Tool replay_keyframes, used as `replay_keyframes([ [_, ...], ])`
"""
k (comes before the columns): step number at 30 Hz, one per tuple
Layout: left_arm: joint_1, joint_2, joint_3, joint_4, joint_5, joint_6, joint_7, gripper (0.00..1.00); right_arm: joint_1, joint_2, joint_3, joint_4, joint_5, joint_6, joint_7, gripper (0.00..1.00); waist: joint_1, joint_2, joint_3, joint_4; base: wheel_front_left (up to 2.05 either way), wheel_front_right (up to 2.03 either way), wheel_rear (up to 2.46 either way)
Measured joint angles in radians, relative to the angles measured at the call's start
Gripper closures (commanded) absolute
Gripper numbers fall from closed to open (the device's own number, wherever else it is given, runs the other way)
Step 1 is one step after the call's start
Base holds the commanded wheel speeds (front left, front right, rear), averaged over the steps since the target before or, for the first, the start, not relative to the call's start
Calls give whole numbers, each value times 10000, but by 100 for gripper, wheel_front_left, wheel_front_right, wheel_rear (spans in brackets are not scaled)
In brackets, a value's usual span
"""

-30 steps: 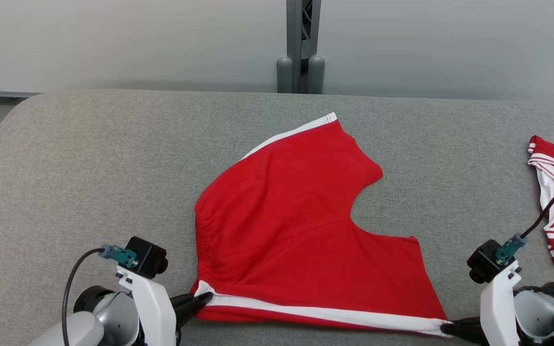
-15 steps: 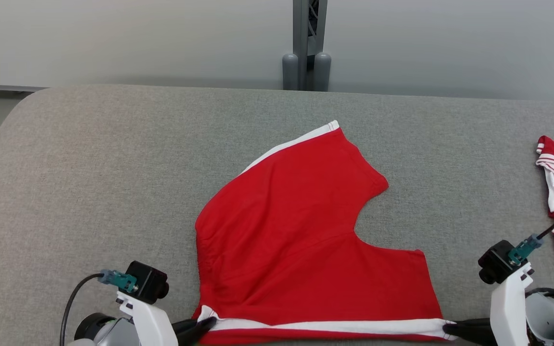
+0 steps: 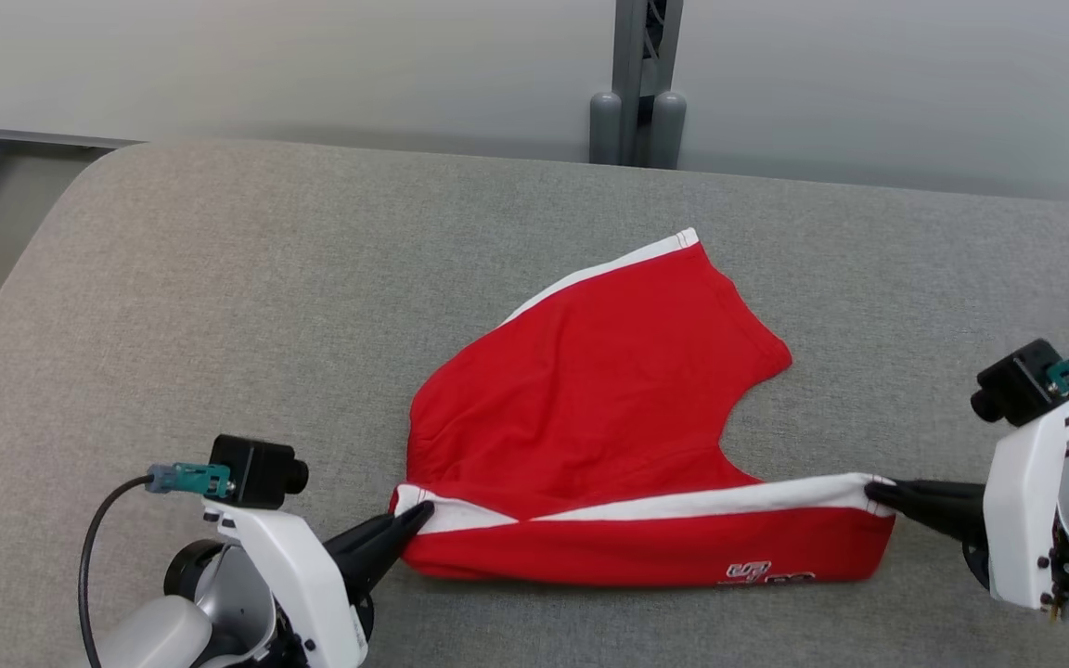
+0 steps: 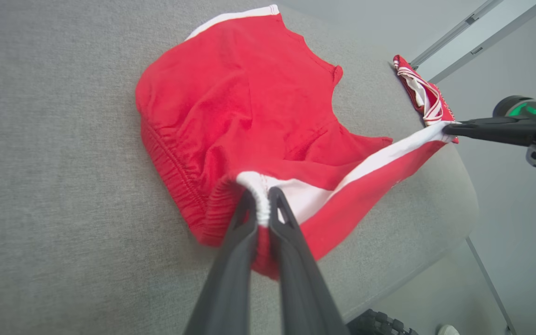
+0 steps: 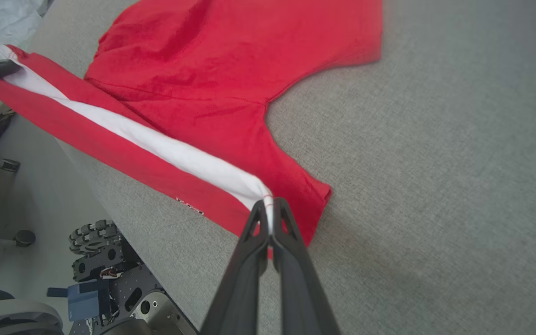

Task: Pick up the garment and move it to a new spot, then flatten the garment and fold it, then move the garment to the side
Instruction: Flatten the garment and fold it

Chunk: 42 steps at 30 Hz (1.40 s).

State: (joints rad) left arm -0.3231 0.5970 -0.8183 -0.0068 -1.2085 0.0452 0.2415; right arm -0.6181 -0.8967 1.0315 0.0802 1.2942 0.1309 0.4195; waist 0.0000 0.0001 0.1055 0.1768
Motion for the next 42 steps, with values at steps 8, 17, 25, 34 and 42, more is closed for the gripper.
replay_keyframes([
  [8, -465, -934, 410, 614, -261, -6, -617, 100, -752, 314, -629, 334, -228, 0, -437, 100, 0, 0, 305, 328, 0, 0, 0],
  [17, -1167, -2243, 704, 1875, -1089, 364, -382, 100, -1930, 539, -621, 767, -1189, 0, -656, 100, 1, 0, 877, 670, 0, 0, 0],
  [25, -1754, -3350, 1524, 3219, -1979, 617, -711, 100, -3363, 738, -19, 1346, -1891, 0, -790, 100, 1, -1, 1491, 1006, 0, 0, 0],
  [34, -2118, -4251, 1833, 4362, -2088, 249, -1565, 100, -4501, 777, 989, 2240, -2247, 0, -1037, 100, 0, 0, 1855, 1497, 0, 0, 0],
  [42, -2429, -4915, 1774, 4986, -1969, -142, -2136, 100, -5442, 920, 1651, 3258, -2506, 0, -1664, 100, 0, 0, 2132, 1929, 0, 0, 0],
])
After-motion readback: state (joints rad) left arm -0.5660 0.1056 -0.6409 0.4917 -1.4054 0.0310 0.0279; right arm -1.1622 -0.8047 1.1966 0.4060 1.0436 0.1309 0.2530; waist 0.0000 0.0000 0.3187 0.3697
